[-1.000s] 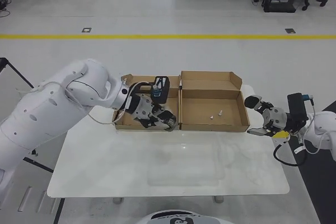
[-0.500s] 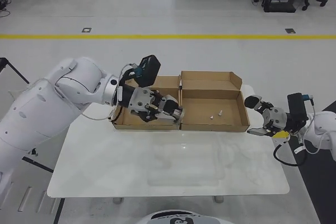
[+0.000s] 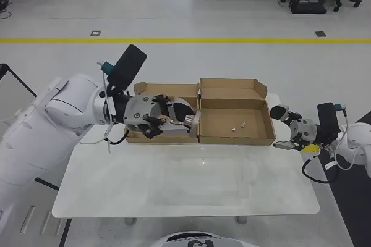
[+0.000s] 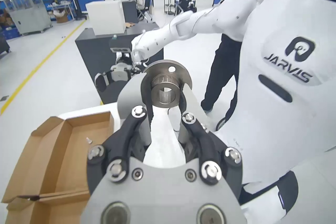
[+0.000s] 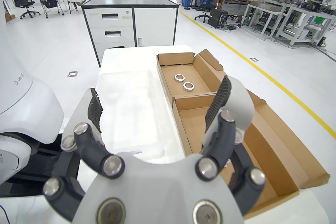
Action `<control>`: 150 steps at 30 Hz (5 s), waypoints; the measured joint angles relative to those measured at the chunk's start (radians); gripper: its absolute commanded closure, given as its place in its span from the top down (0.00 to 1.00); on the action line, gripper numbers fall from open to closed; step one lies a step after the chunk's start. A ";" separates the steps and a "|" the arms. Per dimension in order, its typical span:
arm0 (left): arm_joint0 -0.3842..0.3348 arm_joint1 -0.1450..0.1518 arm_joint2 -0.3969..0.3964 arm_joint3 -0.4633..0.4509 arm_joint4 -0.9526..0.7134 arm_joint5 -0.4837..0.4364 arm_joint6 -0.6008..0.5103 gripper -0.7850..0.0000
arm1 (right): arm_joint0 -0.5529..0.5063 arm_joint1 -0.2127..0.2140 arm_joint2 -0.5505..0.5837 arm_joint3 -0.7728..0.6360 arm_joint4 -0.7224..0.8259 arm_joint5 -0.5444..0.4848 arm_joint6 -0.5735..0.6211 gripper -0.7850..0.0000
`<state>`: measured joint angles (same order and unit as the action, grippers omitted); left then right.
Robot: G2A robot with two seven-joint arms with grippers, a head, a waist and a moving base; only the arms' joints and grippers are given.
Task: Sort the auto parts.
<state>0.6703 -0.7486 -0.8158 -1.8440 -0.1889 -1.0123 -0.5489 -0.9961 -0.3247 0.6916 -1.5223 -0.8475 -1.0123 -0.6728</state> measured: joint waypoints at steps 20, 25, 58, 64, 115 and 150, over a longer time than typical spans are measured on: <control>0.021 -0.002 -0.024 -0.011 -0.007 0.000 0.001 0.00 | 0.000 0.000 0.000 0.000 0.000 0.000 0.000 1.00; 0.036 -0.004 -0.028 -0.017 -0.005 0.010 0.022 0.00 | 0.000 0.000 0.000 0.000 0.000 0.000 0.000 1.00; 0.314 -0.175 -0.286 -0.157 -0.194 0.000 0.181 0.00 | 0.000 0.000 0.000 0.000 0.000 0.000 0.000 1.00; 0.334 -0.187 -0.309 -0.112 -0.177 0.000 0.009 0.00 | 0.000 0.000 0.000 0.000 0.000 0.000 0.000 1.00; 0.477 -0.374 -0.487 -0.065 -0.342 0.000 -0.259 0.00 | 0.000 0.000 0.000 0.000 0.000 0.000 0.000 1.00; 0.482 -0.403 -0.501 -0.141 -0.550 0.000 -0.259 0.00 | 0.000 0.000 0.000 0.000 0.000 0.000 0.000 1.00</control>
<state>1.1519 -1.1518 -1.3164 -1.9849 -0.7392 -1.0123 -0.8079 -0.9961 -0.3247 0.6916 -1.5223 -0.8475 -1.0123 -0.6728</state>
